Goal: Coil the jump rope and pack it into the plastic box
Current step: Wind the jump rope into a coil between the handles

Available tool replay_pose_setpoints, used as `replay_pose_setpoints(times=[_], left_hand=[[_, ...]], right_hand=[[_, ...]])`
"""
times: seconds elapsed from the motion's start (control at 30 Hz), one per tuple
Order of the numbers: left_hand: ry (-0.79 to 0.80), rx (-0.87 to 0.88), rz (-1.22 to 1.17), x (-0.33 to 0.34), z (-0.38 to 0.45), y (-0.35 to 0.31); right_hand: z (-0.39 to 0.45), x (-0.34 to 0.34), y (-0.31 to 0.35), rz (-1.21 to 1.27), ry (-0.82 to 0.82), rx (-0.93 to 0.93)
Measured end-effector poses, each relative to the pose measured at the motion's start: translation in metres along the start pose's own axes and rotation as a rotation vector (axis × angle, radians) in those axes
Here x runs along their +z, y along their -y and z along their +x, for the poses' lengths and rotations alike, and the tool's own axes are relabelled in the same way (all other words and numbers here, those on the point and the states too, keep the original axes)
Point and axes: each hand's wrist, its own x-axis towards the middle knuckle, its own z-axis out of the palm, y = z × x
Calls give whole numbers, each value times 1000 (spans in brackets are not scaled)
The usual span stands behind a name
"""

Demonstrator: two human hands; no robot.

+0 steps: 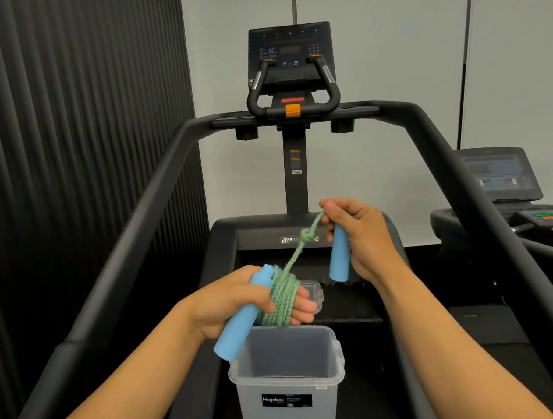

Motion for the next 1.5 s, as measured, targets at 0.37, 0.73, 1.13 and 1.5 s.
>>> replay_pose_setpoints(times=[0.37,0.73,1.13,1.5], left_hand=[[-114,117,-121,7,-2,-17],[-149,205,-348,15,-2,-27],[-128,200,-379,18,-1,-32],[-68,201,-295,29,-5,-43]], right_hand=[[-36,19,-35,-89,315,275],[-53,39,-15,327,389,468],[-43,35,-7,187,322,287],[-45,35,-22,-30,225,226]])
